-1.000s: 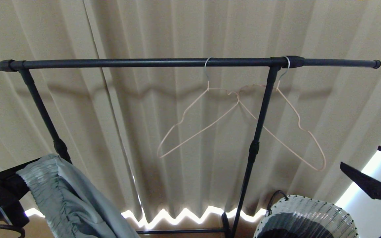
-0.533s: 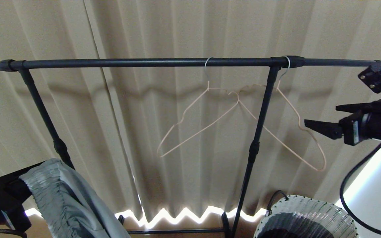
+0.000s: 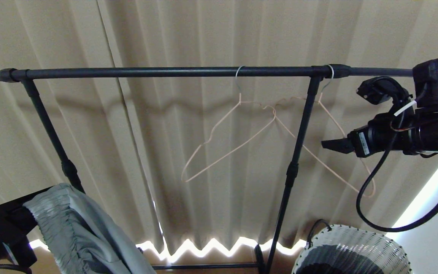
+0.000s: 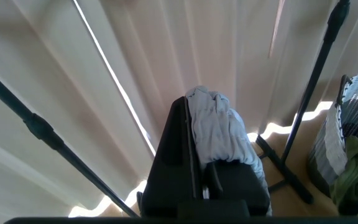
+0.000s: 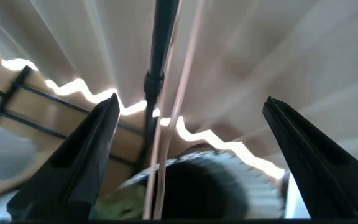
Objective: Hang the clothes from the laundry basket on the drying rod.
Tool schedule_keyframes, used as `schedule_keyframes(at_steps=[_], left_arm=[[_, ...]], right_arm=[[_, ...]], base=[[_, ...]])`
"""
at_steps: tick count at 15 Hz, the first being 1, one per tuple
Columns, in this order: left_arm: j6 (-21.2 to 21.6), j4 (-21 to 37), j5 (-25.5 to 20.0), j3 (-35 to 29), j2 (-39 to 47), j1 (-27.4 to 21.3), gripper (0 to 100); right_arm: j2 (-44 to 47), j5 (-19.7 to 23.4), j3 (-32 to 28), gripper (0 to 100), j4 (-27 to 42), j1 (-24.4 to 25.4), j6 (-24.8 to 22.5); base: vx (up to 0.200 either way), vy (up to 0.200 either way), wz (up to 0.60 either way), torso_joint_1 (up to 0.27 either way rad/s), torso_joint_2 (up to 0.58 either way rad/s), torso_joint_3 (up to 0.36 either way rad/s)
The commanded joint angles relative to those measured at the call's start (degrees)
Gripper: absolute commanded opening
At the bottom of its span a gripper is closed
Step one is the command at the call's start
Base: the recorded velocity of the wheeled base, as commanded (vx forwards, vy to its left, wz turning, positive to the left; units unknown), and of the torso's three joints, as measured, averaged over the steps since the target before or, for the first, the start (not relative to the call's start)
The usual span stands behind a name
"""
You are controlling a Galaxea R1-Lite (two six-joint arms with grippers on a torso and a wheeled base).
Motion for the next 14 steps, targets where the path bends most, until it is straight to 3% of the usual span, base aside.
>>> schedule_keyframes(at_steps=[1, 11, 14], left_arm=[[0.0, -0.01, -0.01, -0.01, 0.08, 0.01, 0], [0.0, -0.01, -0.01, 0.17, -0.27, 0.01, 0], [0.0, -0.01, -0.01, 0.17, -0.27, 0.01, 0]], right_arm=[[4.51, -0.92, -6.08, 100, 2.97, 0.36, 4.14], [6.53, -7.95, -6.96, 100, 4.03, 3.35, 6.16], [5.91, -8.22, -5.64, 100, 3.68, 3.61, 6.25]], base=[[0.0, 0.0, 0.0, 0.0, 0.0, 0.0], [0.0, 0.0, 0.0, 0.0, 0.0, 0.0], [0.0, 0.0, 0.0, 0.0, 0.0, 0.0]])
